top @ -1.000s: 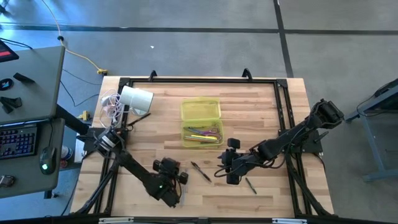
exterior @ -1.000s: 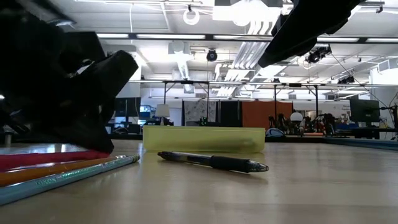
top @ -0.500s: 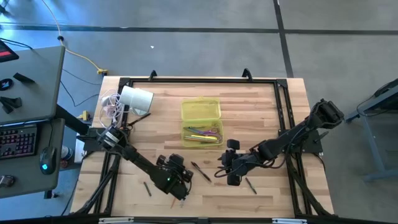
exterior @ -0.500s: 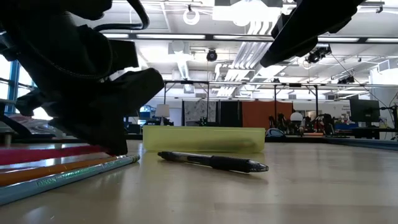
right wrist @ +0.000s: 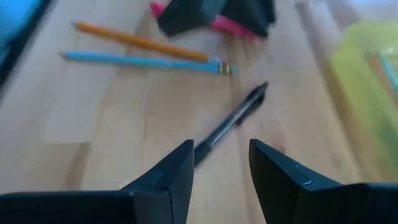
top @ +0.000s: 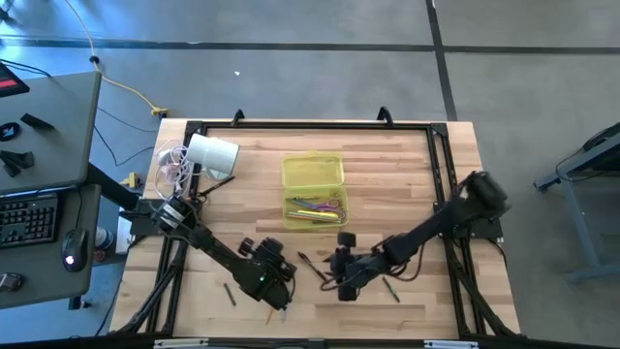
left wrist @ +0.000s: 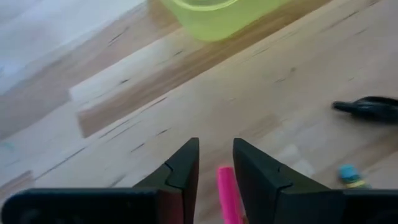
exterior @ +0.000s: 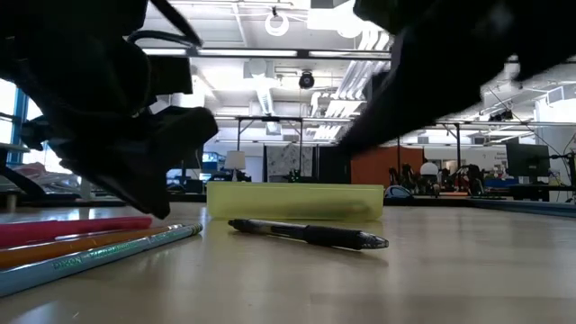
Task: Pick & place school supplies into a supply box
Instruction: Put the black pen into the supply box
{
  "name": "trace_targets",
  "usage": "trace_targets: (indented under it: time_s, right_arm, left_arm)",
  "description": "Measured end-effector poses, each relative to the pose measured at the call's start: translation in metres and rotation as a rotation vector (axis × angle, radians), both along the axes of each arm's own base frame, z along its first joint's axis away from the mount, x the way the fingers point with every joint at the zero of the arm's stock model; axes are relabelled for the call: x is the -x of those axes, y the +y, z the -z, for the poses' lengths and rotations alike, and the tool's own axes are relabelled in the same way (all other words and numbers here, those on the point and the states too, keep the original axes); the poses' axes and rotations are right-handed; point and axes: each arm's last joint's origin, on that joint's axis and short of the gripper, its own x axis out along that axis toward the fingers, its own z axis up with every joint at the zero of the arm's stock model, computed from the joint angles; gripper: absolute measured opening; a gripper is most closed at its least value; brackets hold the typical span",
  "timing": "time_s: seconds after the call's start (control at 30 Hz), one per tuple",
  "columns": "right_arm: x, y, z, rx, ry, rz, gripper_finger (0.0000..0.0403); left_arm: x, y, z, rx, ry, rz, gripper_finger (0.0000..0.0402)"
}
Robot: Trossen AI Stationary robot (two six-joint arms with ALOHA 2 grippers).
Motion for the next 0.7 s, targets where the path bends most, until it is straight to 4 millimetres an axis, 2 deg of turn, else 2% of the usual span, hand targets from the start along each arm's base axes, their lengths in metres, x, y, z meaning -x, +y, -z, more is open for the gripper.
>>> trace_targets:
  time_s: [0.1, 0.2, 0.43, 0.7]
  right_arm:
    - [-0.005, 0.005, 0.021, -0.058, -0.006, 0.058, 0.0138]
    - [-0.009, 0.011, 0.031, -0.082, -0.036, 0.091, 0.0138]
    - [-0.026, 0.033, 0.040, 0.014, -0.019, 0.069, 0.0138]
    - [-0.038, 0.038, 0.049, 0.131, 0.015, 0.137, 0.0138]
  left_arm:
    - [0.002, 0.001, 0.000, 0.000, 0.027, -0.003, 0.0131]
    - [0.003, 0.002, 0.000, -0.006, 0.043, -0.004, 0.0131]
    - [0.004, 0.003, -0.001, -0.016, 0.057, -0.004, 0.0131]
    - [0.005, 0.002, -0.001, -0.017, 0.058, -0.003, 0.0131]
